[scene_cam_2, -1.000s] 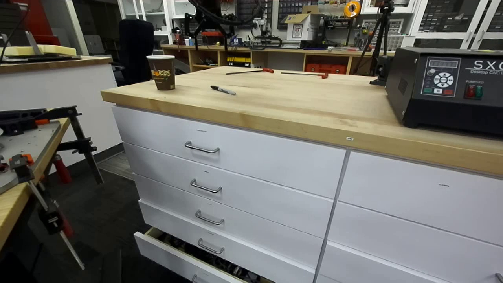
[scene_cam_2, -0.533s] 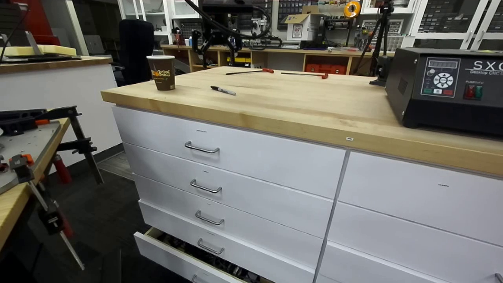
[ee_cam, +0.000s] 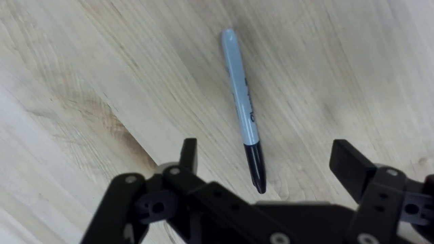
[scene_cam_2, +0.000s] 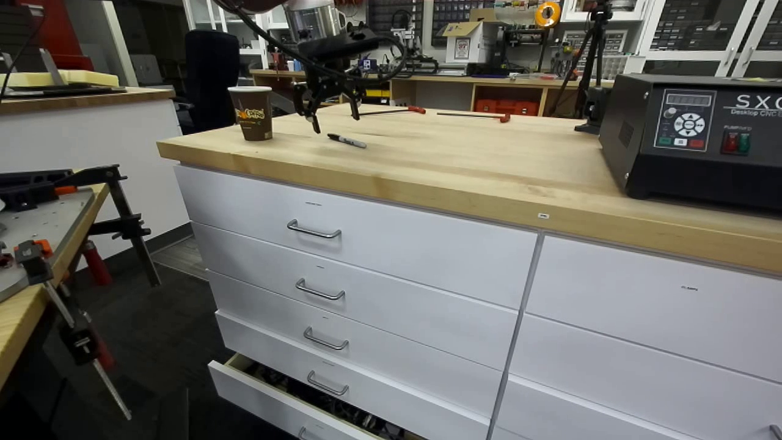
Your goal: Put the marker in the cup
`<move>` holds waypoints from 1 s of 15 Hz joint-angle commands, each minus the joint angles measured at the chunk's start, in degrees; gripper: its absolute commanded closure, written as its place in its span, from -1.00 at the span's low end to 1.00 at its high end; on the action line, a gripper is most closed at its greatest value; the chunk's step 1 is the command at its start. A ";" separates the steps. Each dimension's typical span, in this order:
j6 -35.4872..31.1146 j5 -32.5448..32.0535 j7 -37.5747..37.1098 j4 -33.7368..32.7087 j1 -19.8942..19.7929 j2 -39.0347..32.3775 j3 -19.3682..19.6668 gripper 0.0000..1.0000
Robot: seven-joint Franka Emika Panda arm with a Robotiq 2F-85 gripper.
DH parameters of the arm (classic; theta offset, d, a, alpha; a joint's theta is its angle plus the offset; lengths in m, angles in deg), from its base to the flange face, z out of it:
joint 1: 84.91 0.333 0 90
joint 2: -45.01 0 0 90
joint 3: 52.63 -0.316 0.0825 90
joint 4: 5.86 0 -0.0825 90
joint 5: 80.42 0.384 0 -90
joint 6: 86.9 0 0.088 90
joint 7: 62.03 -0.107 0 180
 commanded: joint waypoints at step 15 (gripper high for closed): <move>6.62 -10.04 -9.55 -5.66 4.11 -4.21 1.27 -1.00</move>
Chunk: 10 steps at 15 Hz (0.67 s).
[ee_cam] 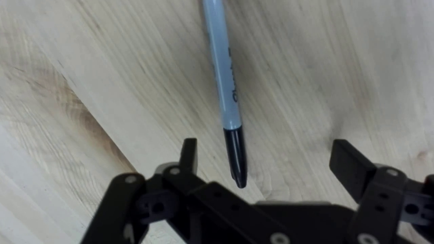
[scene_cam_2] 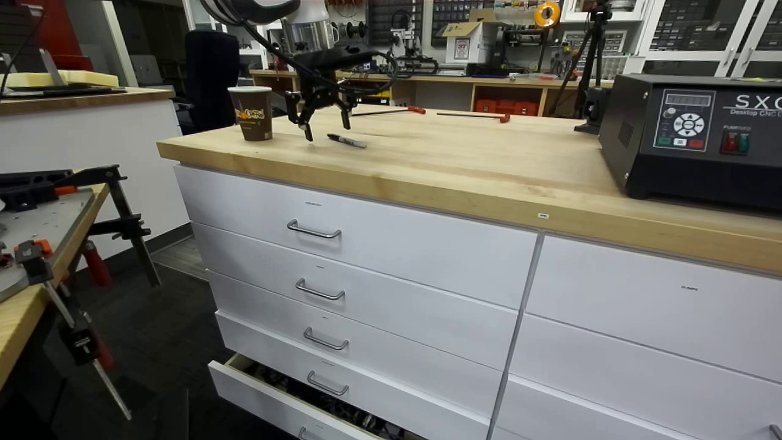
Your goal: Put the marker in the cup
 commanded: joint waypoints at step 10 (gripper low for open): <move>9.26 -9.42 -12.96 -13.92 8.21 -6.74 6.06 0.58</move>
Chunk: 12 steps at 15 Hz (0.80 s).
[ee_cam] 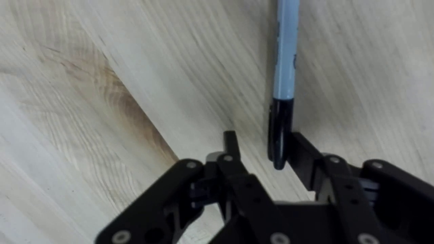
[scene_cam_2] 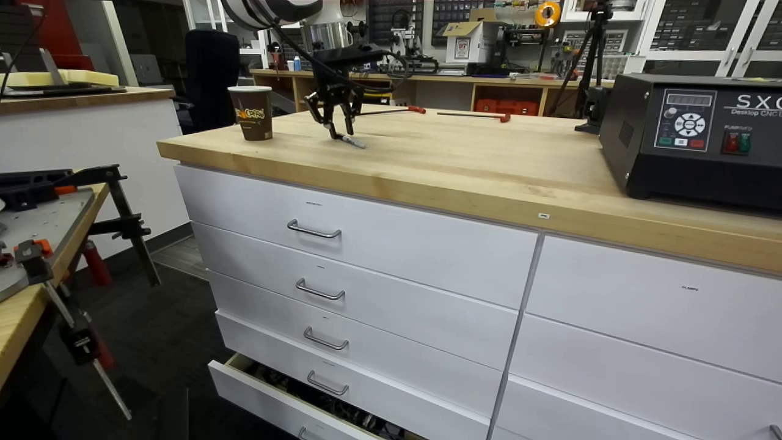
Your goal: Put the marker in the cup
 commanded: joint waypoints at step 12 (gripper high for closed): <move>6.57 -15.18 -15.18 -8.10 6.90 0.30 8.51 0.90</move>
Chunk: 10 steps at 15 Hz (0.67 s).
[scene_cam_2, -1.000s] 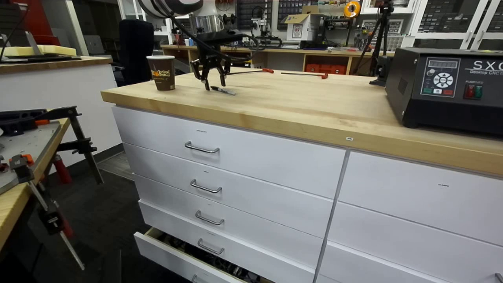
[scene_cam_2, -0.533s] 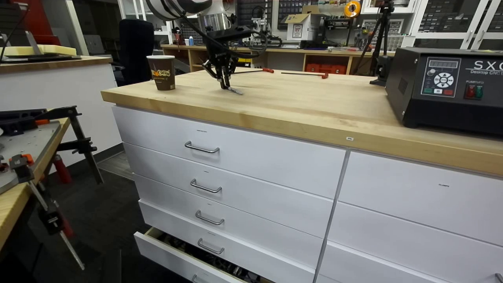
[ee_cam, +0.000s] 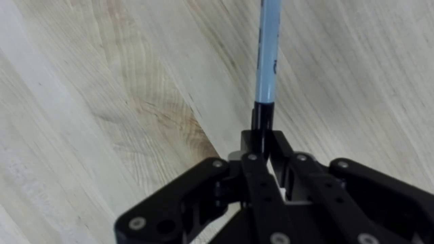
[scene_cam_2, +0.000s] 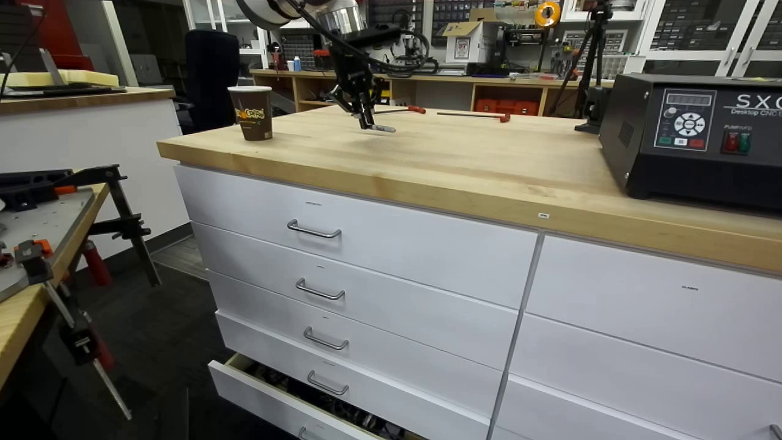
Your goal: Put the marker in the cup
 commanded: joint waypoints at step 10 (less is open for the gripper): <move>17.92 -2.12 -11.14 -4.16 2.62 8.42 -2.72 0.90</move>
